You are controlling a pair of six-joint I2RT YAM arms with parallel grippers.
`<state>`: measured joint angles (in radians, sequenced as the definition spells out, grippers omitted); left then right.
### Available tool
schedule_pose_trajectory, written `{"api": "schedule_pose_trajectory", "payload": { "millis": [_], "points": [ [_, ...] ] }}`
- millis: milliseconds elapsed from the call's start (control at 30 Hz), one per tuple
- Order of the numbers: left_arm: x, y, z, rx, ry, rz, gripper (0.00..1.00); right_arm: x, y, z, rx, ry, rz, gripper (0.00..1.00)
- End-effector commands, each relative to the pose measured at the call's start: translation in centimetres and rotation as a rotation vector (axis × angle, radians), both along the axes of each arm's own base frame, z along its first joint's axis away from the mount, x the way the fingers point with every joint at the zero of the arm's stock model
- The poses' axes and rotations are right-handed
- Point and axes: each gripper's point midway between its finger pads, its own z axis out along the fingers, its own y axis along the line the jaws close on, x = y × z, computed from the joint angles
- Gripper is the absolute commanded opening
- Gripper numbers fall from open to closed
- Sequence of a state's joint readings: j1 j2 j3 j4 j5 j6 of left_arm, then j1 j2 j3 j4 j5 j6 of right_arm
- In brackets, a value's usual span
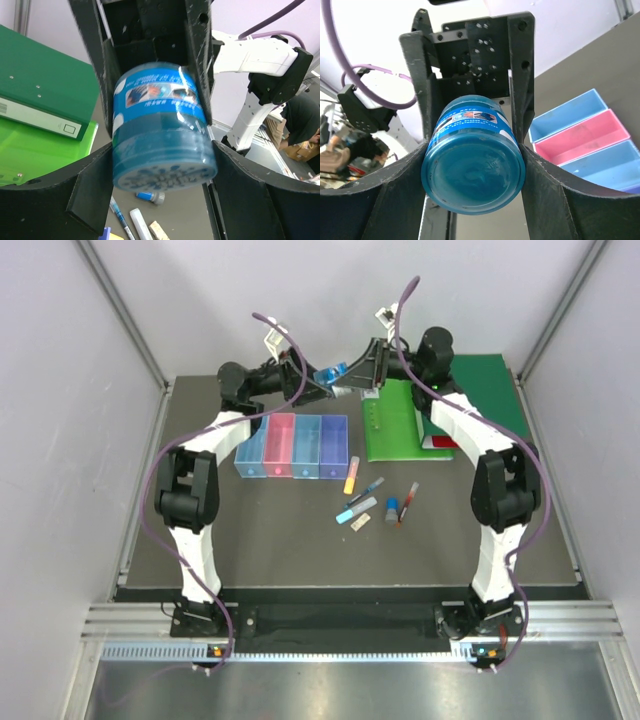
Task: Sort the stationery into containers
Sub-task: Place the stationery in the storage box.
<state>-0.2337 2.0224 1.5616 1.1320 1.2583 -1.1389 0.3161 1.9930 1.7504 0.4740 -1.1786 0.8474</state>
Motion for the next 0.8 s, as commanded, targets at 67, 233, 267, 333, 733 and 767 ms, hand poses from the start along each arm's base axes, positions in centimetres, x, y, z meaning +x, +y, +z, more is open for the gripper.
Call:
{"api": "schedule_pose_trajectory", "payload": {
  "millis": [67,233,267,333,733,767],
  "points": [
    [-0.4,0.2,2.3,-0.032,-0.124,0.022,0.78,-1.4,-0.1,2.8,0.067,-0.071,-0.017,0.00],
    [0.5,0.8,2.7,-0.033,-0.137,0.047,0.78,-0.7,-0.7,2.6,0.060,-0.070,-0.054,0.00],
    [0.7,1.0,2.7,-0.032,-0.136,0.052,0.78,-0.4,-1.0,2.6,0.056,-0.066,-0.064,0.00],
    [0.8,1.0,2.7,-0.031,-0.137,0.054,0.78,0.0,-1.4,2.7,0.054,-0.073,-0.079,0.00],
    [1.5,1.0,2.5,-0.023,-0.127,0.060,0.64,1.5,-2.6,2.5,0.059,-0.056,-0.132,0.00],
    [1.6,1.0,2.5,-0.024,-0.127,0.062,0.48,1.6,-2.5,2.4,0.058,-0.054,-0.132,0.00]
  ]
}}
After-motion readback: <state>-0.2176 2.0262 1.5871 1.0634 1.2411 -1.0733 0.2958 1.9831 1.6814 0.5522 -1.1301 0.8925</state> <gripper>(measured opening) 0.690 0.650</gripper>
